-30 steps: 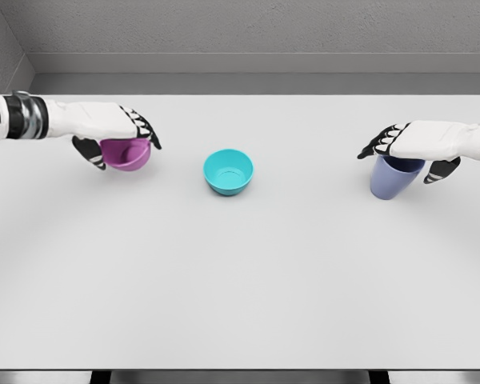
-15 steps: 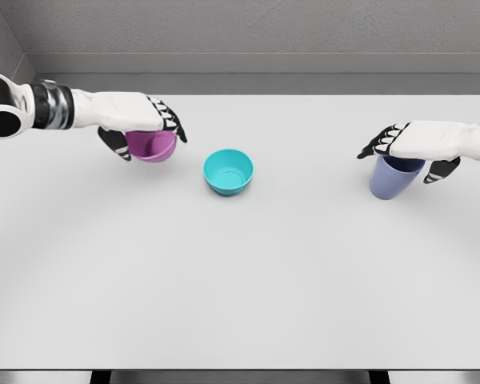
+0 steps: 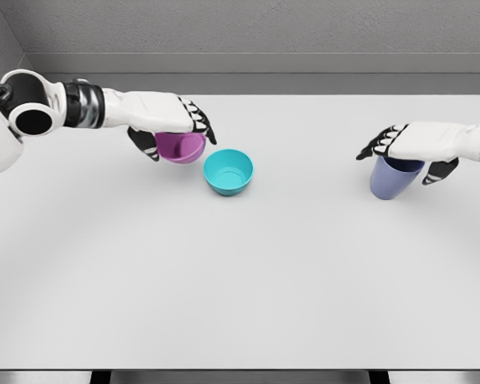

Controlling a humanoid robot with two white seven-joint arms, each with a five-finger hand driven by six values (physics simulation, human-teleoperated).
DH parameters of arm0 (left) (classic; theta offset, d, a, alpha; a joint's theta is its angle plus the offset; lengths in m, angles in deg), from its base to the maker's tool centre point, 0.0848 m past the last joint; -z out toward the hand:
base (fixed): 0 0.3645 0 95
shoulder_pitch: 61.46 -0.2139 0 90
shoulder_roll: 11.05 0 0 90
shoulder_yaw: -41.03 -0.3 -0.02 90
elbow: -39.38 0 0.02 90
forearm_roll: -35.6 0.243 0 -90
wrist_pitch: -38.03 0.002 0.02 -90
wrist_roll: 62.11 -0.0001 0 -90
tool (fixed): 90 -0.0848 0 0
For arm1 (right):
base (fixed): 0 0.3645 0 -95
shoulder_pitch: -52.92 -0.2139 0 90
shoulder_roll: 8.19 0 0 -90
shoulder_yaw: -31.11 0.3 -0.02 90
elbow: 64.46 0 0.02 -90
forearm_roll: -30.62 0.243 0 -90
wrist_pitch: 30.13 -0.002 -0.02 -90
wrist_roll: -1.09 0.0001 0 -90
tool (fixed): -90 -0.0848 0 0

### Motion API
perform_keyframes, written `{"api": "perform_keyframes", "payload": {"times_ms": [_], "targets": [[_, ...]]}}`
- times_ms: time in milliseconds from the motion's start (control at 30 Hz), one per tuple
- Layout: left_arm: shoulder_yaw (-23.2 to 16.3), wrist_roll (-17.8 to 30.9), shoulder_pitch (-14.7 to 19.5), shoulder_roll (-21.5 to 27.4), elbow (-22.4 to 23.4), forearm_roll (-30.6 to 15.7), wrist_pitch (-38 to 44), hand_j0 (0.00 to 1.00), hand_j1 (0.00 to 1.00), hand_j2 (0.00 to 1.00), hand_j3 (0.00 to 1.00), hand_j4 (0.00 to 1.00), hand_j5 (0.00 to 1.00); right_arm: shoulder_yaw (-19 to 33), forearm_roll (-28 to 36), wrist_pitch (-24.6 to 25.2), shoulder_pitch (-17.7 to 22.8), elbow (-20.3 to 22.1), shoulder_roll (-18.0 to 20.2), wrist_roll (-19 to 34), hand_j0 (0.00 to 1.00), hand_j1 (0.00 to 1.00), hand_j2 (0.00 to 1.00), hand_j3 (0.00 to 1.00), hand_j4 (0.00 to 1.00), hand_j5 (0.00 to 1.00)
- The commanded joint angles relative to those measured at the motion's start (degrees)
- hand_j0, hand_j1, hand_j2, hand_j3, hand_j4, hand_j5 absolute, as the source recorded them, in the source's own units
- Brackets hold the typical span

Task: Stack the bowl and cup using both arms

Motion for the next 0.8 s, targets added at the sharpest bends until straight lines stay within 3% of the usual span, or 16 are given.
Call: {"api": "perform_keyframes", "payload": {"times_ms": [0,500,767], "targets": [[0.01,-0.03,0.00,-0.81,-0.05,-0.59,0.15,0.85,0.85,0.85,0.85,0.85,0.85,0.13,0.23,0.14,0.00,-0.16,0.05,-0.02,1.00,1.00,1.00,1.00,1.00,1.00],[-0.43,-0.03,0.18,-5.29,0.47,-0.24,0.15,0.85,0.85,0.85,0.85,0.85,0.85,0.13,0.23,0.14,0.00,-0.16,0.14,-0.02,1.00,1.00,1.00,1.00,1.00,1.00],[-2.80,-0.03,0.18,-7.14,0.91,-0.15,0.15,0.85,0.85,0.85,0.85,0.85,0.85,0.13,0.23,0.14,0.00,-0.16,0.31,-0.02,1.00,1.00,1.00,1.00,1.00,1.00]]}}
